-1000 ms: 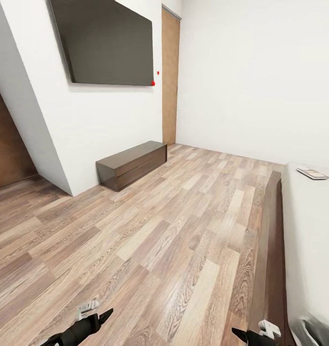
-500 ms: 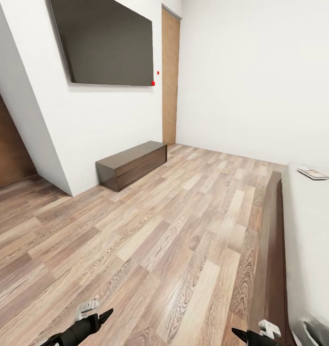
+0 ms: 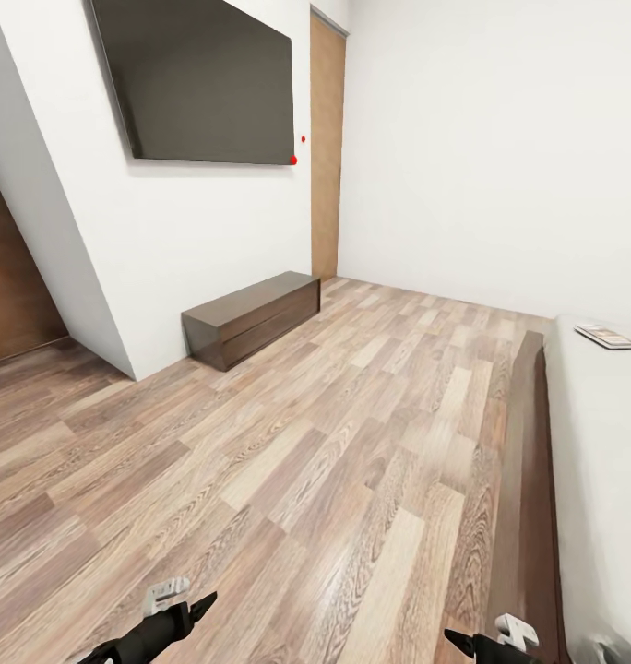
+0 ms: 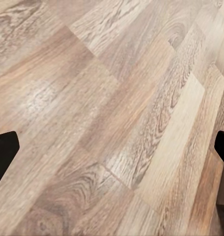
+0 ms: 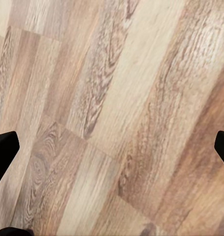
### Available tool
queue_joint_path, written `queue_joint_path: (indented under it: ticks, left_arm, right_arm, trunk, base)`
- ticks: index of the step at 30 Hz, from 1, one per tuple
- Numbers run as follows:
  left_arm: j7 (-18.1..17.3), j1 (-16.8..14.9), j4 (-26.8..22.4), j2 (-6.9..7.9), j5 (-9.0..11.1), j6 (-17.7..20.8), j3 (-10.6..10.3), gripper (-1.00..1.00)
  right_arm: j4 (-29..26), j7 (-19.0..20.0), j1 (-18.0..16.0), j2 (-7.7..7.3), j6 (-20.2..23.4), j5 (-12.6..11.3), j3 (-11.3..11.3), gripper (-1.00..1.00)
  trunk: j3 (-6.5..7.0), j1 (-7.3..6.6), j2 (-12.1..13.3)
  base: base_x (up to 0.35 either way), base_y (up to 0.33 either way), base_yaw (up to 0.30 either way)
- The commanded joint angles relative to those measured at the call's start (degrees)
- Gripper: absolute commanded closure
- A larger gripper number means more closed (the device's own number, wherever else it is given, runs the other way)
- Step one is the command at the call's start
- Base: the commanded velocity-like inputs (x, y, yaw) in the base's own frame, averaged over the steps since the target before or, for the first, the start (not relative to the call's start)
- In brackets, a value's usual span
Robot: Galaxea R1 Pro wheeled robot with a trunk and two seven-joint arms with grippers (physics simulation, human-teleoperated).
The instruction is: In the bedroom, move the book from the bed onto either nightstand, and place the two sandals side by side next to the bed.
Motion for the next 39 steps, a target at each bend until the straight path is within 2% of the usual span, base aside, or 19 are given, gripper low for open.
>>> queue_joint_path:
  ticks: [1,3,17,28,30,32,33,34,37,39]
  left_arm:
    - [-0.1,0.0,0.1,0.04,0.6,-0.2,-0.4,-1.00]
    - [-0.1,0.0,0.1,0.04,0.6,-0.2,-0.4,-1.00]
    - [-0.1,0.0,0.1,-0.01,0.6,-0.2,-0.4,-1.00]
    - [0.7,0.0,0.1,-0.86,0.6,-0.2,-0.4,-1.00]
    - [2.9,0.0,0.1,-1.60,0.5,-0.2,-0.4,-1.00]
    - [9.6,0.0,0.1,-3.79,0.1,-0.7,-0.4,-1.00]
    - [11.1,0.0,0.1,-4.27,-0.1,-0.9,-0.4,-1.00]
    - [13.8,0.1,0.1,-5.24,-0.7,-1.6,-0.4,-1.00]
    - [18.5,0.6,0.1,-6.94,-2.9,-3.2,-0.4,-1.00]
    - [22.2,1.1,0.1,-8.33,-5.8,-4.6,-0.4,-1.00]
  right_arm:
    - [0.0,0.2,0.0,0.02,0.6,-0.1,-0.5,-1.00]
    - [0.0,0.3,0.0,0.02,0.6,-0.1,-0.5,-1.00]
    - [0.0,0.3,0.0,0.02,0.6,-0.1,-0.5,-1.00]
    - [0.0,0.3,0.0,0.08,0.6,0.0,-0.4,-1.00]
    - [0.1,0.2,0.0,0.65,0.6,0.3,-0.4,-1.00]
    - [1.5,-1.6,0.0,4.18,0.5,2.9,-0.4,-1.00]
    - [1.9,-2.5,0.0,4.91,0.5,3.6,-0.4,-1.00]
    - [2.8,-4.8,0.0,6.08,0.6,5.3,-0.4,-1.00]
    - [3.8,-11.1,0.0,7.38,0.5,8.7,-0.3,-1.00]
    - [4.3,-16.6,0.0,7.91,0.6,11.1,-0.3,-1.00]
  trunk:
    - [-0.05,-0.01,0.0]
    - [-0.05,-0.01,0.0]
    - [2.46,-3.09,5.6]
    - [4.44,-5.50,10.0]
    - [4.80,-5.94,10.8]
    - [5.16,-6.38,11.6]
    - [5.34,-6.60,12.0]
    - [5.51,-6.82,12.4]
    - [6.05,-7.48,13.6]
    - [6.41,-7.92,14.4]
  base:
    - [0.003,0.000,0.000]
    - [0.001,0.000,0.000]
    - [0.000,0.000,0.000]
    - [0.000,0.000,0.000]
    - [0.000,0.000,0.000]
    - [0.000,0.000,0.000]
    - [0.000,0.000,0.000]
    - [0.000,0.000,0.000]
    - [0.000,0.000,0.000]
    - [0.000,0.000,0.000]
